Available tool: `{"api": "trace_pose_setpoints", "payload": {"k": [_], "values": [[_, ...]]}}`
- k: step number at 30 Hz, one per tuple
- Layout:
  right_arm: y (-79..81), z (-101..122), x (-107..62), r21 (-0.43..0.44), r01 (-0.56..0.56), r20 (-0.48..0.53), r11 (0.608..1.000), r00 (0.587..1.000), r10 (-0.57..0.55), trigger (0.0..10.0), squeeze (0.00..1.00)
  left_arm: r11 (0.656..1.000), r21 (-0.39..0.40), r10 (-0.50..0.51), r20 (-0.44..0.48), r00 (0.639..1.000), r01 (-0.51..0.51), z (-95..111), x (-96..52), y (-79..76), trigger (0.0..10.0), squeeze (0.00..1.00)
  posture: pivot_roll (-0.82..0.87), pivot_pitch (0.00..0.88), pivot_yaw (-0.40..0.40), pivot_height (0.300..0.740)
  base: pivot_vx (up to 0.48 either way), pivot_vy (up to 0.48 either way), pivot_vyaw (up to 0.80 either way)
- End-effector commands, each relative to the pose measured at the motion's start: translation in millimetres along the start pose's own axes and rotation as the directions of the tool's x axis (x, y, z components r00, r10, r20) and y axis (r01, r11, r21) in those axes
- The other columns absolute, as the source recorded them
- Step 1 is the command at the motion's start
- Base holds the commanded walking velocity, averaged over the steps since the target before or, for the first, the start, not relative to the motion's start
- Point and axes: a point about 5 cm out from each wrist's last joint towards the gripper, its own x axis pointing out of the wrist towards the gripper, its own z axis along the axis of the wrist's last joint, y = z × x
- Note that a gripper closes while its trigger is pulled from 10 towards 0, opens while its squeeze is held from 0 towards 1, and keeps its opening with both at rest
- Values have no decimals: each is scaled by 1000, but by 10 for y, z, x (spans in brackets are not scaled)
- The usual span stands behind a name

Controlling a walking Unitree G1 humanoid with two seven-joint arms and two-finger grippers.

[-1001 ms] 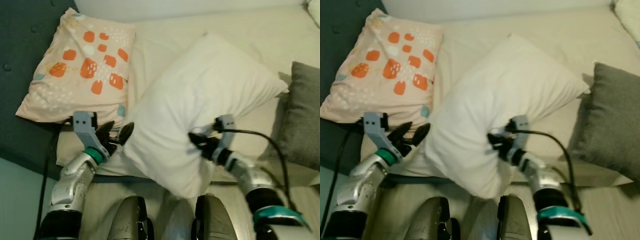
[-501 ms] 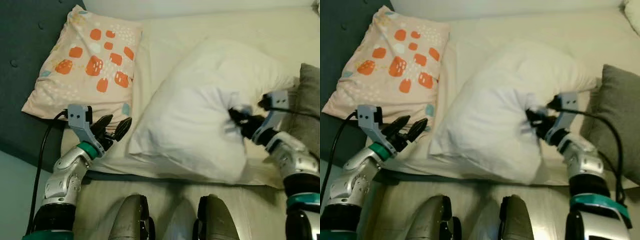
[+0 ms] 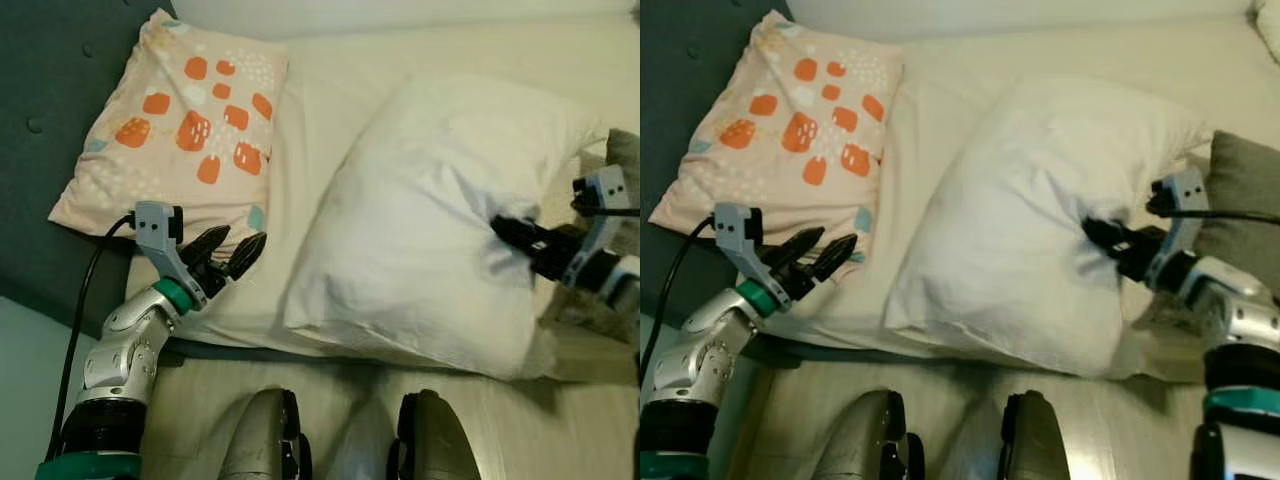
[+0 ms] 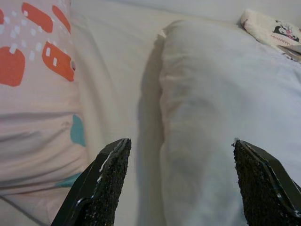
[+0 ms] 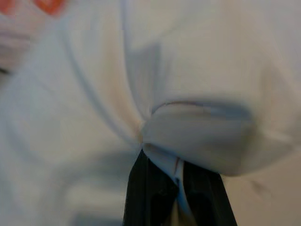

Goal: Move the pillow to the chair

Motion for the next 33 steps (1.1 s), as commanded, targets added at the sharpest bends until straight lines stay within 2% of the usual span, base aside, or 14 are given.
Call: {"api": "trace_pose_setpoints", "payload": {"k": [1, 6, 7, 8, 9, 10, 14, 17, 18, 20, 21, 28, 30, 33], "values": [[-53, -139, -29, -77, 86, -87, 993, 992, -93, 0, 0, 1000, -29, 8, -37, 999, -9, -80, -54, 46, 10000, 0, 80, 112, 189, 621, 0, 0, 0], [-27, -328, -3, -146, 156, -151, 977, 972, -178, 0, 0, 997, -75, 17, -62, 998, -22, -145, -29, 76, 10000, 0, 84, 117, 194, 621, 0, 0, 0], [-35, -361, 11, -132, 229, -125, 964, 961, -246, 0, 0, 996, -86, 33, -77, 997, -39, -185, -16, 117, 10000, 0, 87, 125, 199, 621, 0, 0, 0], [-62, -366, 15, -123, 307, -93, 944, 943, -319, 0, 0, 994, -96, 42, -89, 995, -50, -216, -9, 155, 10000, 0, 86, 133, 204, 621, 0, 0, 0], [-181, -313, -36, -15, 485, -13, 874, 874, -485, 0, 0, 991, -112, 57, -118, 991, -71, -274, -3, 228, 10000, 0, 86, 145, 211, 621, 0, 0, 0], [-207, -301, -51, 12, 517, 0, 856, 856, -517, 0, 0, 991, -116, 59, -124, 991, -74, -284, -3, 242, 10000, 0, 86, 145, 211, 621, 0, 0, 0], [-245, -312, -79, 71, 578, 22, 813, 814, -581, 0, 0, 981, -170, 64, -188, 980, -97, -422, 15, 276, 10000, 0, 87, 157, 221, 621, 0, 0, 0], [-234, -343, -73, 73, 582, 15, 810, 812, -584, 0, 0, 977, -189, 58, -203, 977, -97, -463, 23, 268, 10000, 0, 87, 157, 221, 621, 0, 0, 0], [-179, -419, -39, 78, 568, -5, 819, 822, -569, 0, 0, 975, -210, 31, -218, 976, -78, -513, 58, 224, 10000, 427, 86, 161, 227, 621, 0, 0, 0], [-137, -472, -15, 81, 557, -19, 826, 830, -558, 0, 0, 972, -225, 11, -227, 974, -64, -547, 83, 192, 10000, 427, 84, 162, 228, 621, 0, 0, 0], [-73, -537, 20, 86, 541, -30, 837, 841, -540, 0, 0, 966, -258, -35, -230, 973, -26, -584, 126, 123, 10000, 1000, 79, 164, 230, 621, 0, 0, 0], [349, -843, 223, 117, 421, -64, 899, 907, -417, 0, 0, 922, -367, -216, -219, 952, 125, -722, 375, -233, 10000, 1000, 38, 179, 230, 621, 0, 0, 0], [397, -871, 241, 118, 406, -68, 906, 914, -401, 0, 0, 917, -374, -230, -222, 948, 135, -741, 387, -262, 10000, 1000, 38, 179, 230, 621, 0, 0, 0], [625, -965, 309, 119, 338, -67, 934, 941, -332, 0, 0, 916, -377, -247, -250, 936, 141, -848, 402, -347, 10000, 1000, -7, 194, 226, 621, 0, 0, 0]]}}
